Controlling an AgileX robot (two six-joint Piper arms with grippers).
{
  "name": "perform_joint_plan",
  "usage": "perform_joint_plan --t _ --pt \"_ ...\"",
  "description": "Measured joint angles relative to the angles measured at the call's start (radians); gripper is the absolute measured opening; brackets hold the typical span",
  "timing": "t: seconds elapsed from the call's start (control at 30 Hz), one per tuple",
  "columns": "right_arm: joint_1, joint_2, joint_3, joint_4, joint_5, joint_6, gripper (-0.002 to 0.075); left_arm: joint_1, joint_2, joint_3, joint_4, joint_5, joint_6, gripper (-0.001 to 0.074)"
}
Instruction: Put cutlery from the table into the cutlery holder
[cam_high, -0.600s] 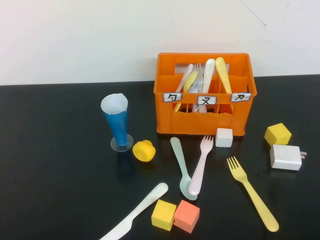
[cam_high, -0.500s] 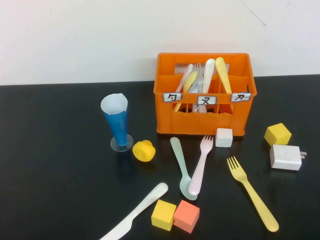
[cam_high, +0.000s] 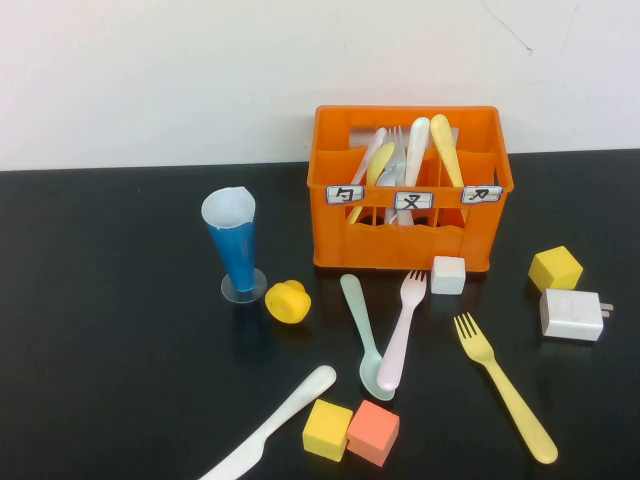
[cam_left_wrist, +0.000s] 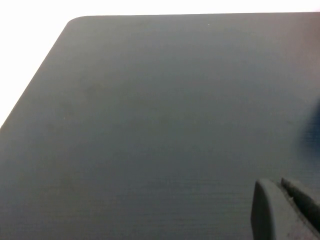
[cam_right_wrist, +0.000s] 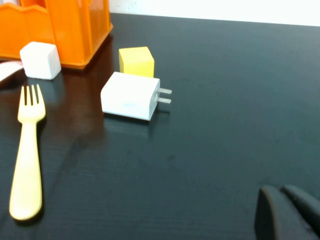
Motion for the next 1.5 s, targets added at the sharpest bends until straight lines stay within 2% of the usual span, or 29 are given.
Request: perform_joint_plan --t 1.5 --pt "0.000 0.000 0.000 0.026 0.000 0.002 -0.0003 0.000 0.000 0.000 0.000 0.000 -0.001 -0.0001"
